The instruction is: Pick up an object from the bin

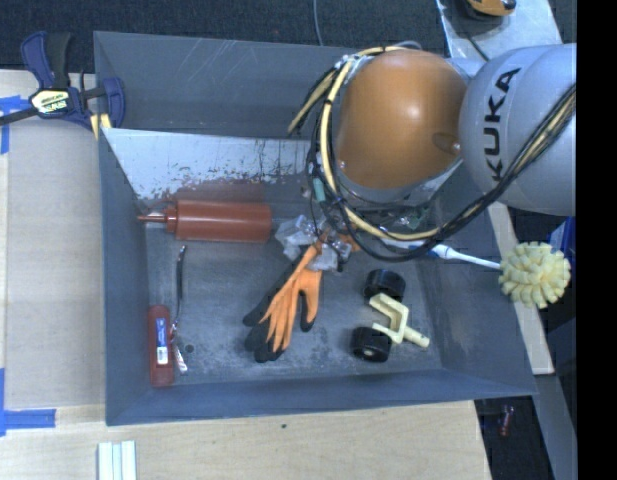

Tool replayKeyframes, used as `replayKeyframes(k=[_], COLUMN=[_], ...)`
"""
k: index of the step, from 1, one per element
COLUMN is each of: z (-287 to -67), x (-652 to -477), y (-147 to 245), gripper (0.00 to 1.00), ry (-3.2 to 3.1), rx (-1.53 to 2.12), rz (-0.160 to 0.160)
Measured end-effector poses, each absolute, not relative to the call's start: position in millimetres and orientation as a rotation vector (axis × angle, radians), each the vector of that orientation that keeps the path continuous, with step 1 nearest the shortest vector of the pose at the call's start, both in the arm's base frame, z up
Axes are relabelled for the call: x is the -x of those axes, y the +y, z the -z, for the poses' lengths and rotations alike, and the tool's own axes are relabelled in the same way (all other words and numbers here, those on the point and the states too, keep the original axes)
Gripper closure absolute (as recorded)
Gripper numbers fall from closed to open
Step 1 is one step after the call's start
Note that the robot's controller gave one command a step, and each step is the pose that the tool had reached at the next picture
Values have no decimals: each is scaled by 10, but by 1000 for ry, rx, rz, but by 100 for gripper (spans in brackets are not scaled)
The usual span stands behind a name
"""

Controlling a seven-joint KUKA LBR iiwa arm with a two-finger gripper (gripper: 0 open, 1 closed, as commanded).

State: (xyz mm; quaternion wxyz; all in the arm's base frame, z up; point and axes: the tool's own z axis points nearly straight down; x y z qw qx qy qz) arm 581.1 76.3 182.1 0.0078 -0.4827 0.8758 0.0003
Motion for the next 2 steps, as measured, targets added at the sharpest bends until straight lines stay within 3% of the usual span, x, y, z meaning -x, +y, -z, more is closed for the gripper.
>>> replayKeyframes(k=[2], z=[-2242], x=[-5819], y=[765], gripper=[100], ry=[2737], rx=[1501], rz=[-1])
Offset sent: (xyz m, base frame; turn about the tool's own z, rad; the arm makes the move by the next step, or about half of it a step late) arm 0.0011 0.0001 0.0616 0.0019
